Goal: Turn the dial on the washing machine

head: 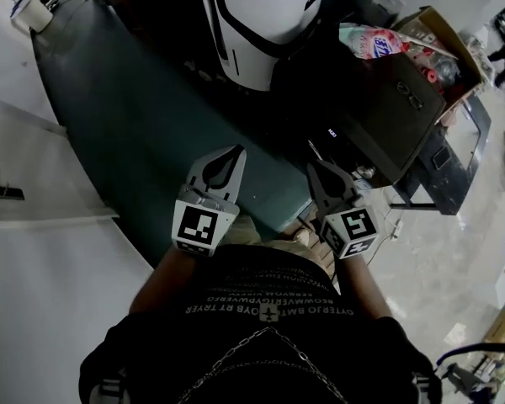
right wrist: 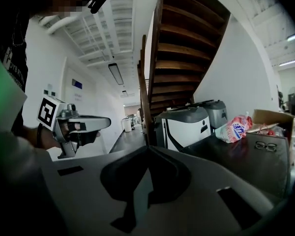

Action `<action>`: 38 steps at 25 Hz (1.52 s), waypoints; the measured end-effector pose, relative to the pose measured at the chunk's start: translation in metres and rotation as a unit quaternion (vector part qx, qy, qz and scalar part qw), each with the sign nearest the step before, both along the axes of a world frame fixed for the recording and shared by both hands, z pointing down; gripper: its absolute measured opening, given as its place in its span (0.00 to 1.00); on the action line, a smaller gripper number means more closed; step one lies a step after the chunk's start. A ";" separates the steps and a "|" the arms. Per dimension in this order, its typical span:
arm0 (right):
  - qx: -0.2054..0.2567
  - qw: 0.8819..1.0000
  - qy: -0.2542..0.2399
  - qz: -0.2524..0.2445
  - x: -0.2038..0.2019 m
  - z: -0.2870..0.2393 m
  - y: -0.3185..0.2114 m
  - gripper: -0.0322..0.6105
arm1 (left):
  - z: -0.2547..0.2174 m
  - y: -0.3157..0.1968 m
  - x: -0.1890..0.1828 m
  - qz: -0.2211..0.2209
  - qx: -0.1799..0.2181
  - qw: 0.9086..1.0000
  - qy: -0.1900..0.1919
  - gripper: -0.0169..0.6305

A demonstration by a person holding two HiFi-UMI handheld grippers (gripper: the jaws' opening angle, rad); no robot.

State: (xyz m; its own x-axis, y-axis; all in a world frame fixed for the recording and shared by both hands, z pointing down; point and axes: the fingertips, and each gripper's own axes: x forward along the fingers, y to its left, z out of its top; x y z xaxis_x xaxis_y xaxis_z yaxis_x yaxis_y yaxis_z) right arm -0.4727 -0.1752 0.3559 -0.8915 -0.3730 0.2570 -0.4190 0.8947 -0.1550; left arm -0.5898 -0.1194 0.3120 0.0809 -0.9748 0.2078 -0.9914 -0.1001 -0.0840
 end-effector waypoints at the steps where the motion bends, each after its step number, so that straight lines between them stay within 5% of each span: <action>1: 0.003 1.000 0.002 0.012 -0.006 -0.009 0.004 0.05 | -0.007 0.001 -0.008 0.015 0.000 1.000 -0.001 0.05; 7: 0.018 0.997 0.019 0.069 -0.009 -0.058 0.024 0.05 | -0.043 -0.011 -0.028 0.080 0.003 0.997 0.015 0.05; 12: 0.026 0.989 0.039 0.139 0.038 -0.060 0.007 0.05 | -0.055 -0.043 0.014 0.143 0.021 0.989 0.016 0.05; 21: 0.018 0.982 0.031 0.187 0.089 -0.055 -0.054 0.05 | -0.053 -0.102 0.086 0.215 -0.001 0.977 0.008 0.05; 38: -0.053 0.954 0.182 0.232 0.231 0.109 -0.157 0.05 | -0.034 -0.199 0.183 0.261 -0.022 0.965 -0.012 0.05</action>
